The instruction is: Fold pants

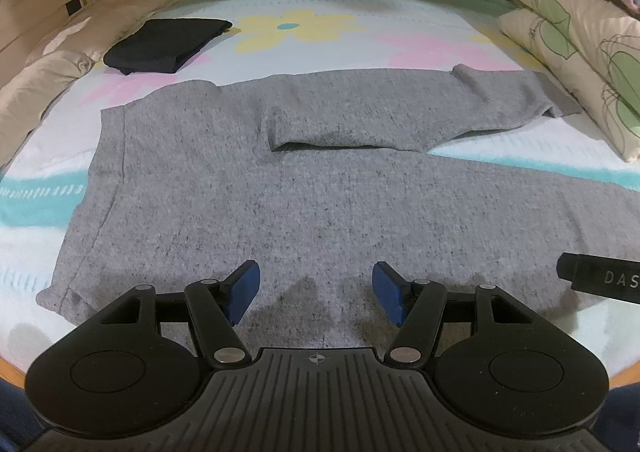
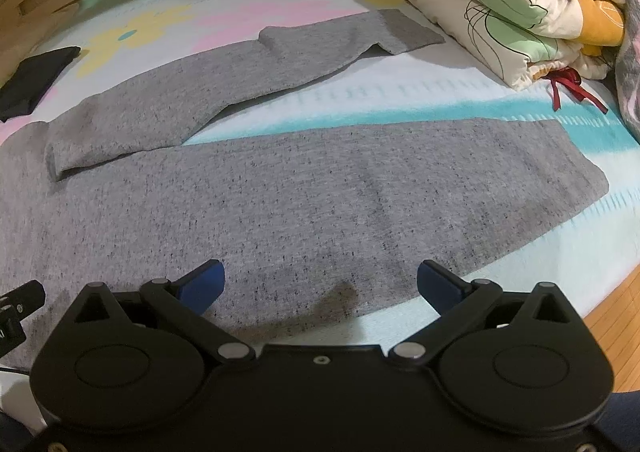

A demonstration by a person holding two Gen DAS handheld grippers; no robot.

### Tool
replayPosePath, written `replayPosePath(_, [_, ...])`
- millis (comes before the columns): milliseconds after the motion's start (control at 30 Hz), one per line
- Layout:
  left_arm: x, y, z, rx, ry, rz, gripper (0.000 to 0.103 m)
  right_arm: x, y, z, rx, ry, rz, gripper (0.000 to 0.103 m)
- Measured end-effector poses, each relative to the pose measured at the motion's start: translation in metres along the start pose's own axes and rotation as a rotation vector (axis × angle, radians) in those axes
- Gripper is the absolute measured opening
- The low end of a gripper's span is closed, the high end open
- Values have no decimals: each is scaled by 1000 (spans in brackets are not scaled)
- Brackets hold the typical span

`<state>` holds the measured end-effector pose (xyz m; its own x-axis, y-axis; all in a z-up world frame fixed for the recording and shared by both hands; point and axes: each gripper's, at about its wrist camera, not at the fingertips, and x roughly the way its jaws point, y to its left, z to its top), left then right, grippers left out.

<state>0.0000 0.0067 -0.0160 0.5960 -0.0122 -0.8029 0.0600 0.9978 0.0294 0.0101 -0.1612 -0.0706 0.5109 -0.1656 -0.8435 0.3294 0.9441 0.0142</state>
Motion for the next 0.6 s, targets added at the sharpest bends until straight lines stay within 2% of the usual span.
replayPosePath(600, [1,-1,0,-3,6,2,61,1,2,-1,-6,5,-4,102])
